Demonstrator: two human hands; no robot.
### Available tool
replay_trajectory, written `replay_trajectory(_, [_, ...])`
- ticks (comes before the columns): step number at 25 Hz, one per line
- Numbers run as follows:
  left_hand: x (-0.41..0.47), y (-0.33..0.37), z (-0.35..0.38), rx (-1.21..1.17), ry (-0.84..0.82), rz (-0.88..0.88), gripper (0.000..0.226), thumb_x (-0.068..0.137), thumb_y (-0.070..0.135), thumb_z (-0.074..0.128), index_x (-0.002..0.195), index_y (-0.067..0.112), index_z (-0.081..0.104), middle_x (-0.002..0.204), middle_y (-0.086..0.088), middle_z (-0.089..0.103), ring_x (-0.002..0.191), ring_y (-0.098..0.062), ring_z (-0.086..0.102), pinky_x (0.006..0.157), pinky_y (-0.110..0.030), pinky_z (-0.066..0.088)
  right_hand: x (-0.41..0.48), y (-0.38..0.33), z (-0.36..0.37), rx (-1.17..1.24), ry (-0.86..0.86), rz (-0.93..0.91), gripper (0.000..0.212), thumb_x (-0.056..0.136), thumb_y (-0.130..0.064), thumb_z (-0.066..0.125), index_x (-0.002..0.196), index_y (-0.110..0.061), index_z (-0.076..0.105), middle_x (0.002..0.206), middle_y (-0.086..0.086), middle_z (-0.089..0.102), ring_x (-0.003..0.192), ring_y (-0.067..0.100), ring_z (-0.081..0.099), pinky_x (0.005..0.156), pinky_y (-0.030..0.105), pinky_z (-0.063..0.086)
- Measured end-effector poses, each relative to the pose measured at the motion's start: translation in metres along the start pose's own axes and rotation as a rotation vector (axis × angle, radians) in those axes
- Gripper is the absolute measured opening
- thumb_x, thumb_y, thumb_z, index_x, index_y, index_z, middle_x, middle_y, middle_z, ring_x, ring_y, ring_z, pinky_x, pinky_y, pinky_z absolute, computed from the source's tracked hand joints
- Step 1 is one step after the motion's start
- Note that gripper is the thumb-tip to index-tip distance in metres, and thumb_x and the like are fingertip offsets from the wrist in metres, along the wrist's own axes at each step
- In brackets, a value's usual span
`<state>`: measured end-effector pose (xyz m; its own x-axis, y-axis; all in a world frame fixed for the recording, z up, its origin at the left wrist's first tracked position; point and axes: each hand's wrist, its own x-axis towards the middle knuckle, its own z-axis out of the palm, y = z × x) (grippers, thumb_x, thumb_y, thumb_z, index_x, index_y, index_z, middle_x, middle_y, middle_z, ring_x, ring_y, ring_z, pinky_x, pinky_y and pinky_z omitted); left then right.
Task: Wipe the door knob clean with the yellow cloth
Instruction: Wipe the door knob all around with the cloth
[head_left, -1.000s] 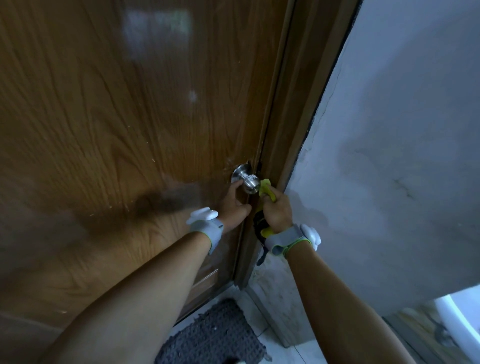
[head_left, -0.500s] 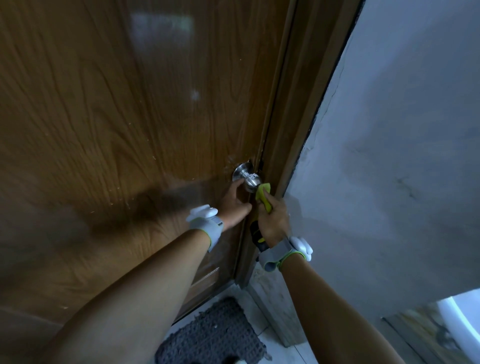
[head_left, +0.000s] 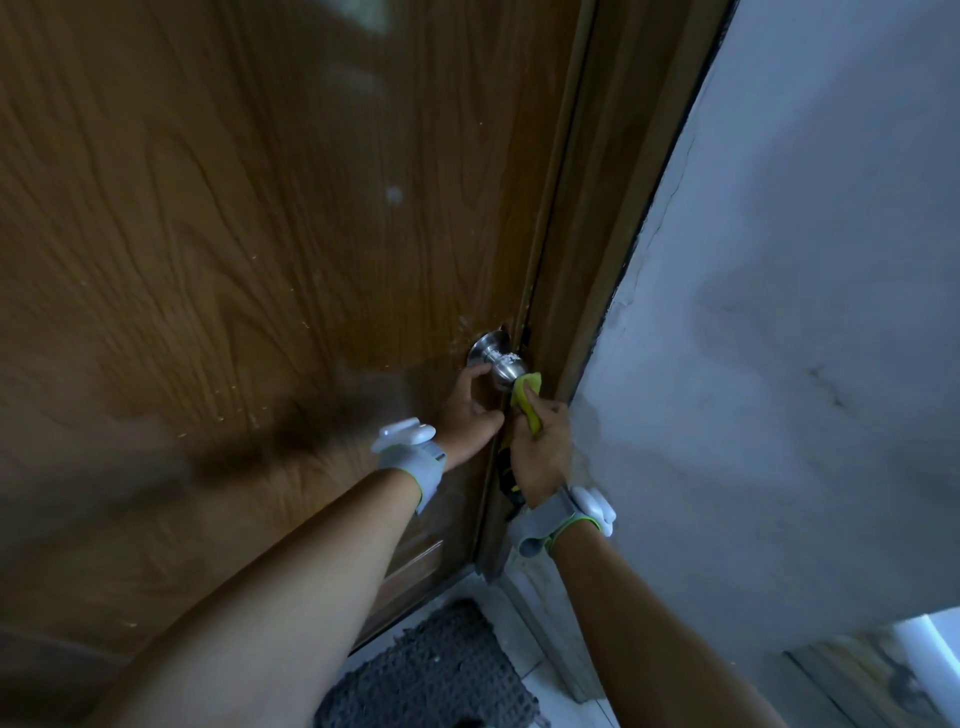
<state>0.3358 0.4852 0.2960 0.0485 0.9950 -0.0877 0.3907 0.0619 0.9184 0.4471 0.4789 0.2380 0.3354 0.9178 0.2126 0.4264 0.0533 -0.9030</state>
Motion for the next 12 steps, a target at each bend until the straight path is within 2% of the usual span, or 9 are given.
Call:
replay_trajectory(4, [0.003,-0.004,0.0,-0.014,0.016,0.012,0.061,0.08,-0.004,0.057,0.134,0.02,0.043,0.062,-0.003,0.049,0.055,-0.011,0.047,0.046,-0.008,0.036,0.001,0.001,-0.003,0.03,-0.012,0.025,0.038,0.089,-0.004,0.057,0.121,-0.02,0.067,0.103,0.011,0.058,0.096,0.022,0.058,0.072,0.012,0.035])
replay_trajectory(7, [0.005,-0.004,-0.001,-0.012,0.006,0.017,0.061,0.08,-0.004,0.056,0.135,0.02,0.043,0.064,-0.007,0.052,0.055,-0.011,0.049,0.047,-0.01,0.036,0.007,-0.008,-0.012,0.071,0.06,-0.071,0.036,0.088,-0.01,0.057,0.119,-0.025,0.067,0.099,0.005,0.054,0.089,0.015,0.055,0.074,0.008,0.037])
replay_trajectory(10, [0.002,-0.002,-0.002,-0.024,0.033,0.039,0.059,0.08,-0.011,0.054,0.134,0.011,0.042,0.06,-0.004,0.046,0.046,-0.002,0.048,0.045,-0.008,0.036,0.011,-0.013,-0.008,-0.104,0.024,-0.214,0.042,0.084,-0.017,0.056,0.124,-0.025,0.065,0.103,0.003,0.054,0.089,0.014,0.054,0.077,0.017,0.04])
replay_trajectory(12, [0.0,-0.001,-0.001,-0.022,0.031,0.05,0.059,0.08,-0.012,0.053,0.134,0.009,0.042,0.06,-0.002,0.044,0.046,-0.003,0.047,0.046,-0.007,0.036,0.013,-0.016,-0.007,-0.122,0.046,-0.158,0.041,0.087,-0.013,0.058,0.126,-0.024,0.064,0.106,0.006,0.056,0.092,0.02,0.057,0.078,0.02,0.038])
